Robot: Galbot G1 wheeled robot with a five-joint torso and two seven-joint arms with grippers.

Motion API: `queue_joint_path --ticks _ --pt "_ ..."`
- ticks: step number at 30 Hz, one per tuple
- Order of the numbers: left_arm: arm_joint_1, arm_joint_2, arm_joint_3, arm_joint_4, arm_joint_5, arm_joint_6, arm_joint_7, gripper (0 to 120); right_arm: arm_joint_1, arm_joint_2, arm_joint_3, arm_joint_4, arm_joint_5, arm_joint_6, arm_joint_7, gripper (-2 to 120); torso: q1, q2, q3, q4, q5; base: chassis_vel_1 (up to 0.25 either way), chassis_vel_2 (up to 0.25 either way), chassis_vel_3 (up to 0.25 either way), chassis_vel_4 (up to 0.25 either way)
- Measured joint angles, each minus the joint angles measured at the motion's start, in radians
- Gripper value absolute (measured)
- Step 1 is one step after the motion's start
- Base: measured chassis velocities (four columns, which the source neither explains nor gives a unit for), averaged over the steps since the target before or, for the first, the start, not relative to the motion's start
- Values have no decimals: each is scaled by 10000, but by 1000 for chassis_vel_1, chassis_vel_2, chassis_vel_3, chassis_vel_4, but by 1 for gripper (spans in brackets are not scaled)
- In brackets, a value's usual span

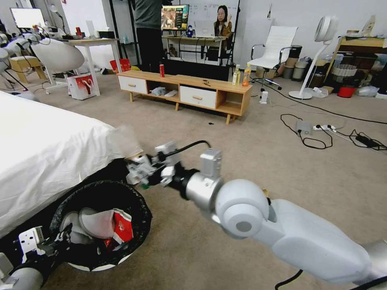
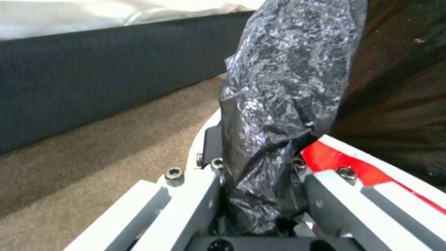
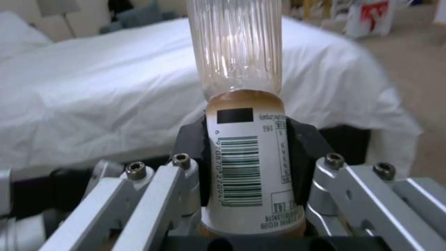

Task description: Pick up the trash bin and place the garbage on the floor into it.

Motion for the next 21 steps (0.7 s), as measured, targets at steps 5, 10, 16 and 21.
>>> queue_joint_path --ticks 5,10,16,21 --pt "7 -39 11 -30 18 8 21 5 98 579 -736 -290 170 -37 227 30 0 0 1 0 1 0 0 0 0" --pt "22 -46 -24 -65 19 12 33 5 95 1065 -1238 -549 179 -63 329 30 0 0 1 1 0 0 0 0 0" --pt "22 -85 -55 -79 13 12 37 5 69 1515 -1705 -888 121 -70 399 30 0 0 0 0 0 0 0 0 0" --pt "7 -149 -54 -117 12 15 38 5 -94 1725 -2045 -1294 -140 -69 436 30 1 0 1 -1 1 0 0 0 0"
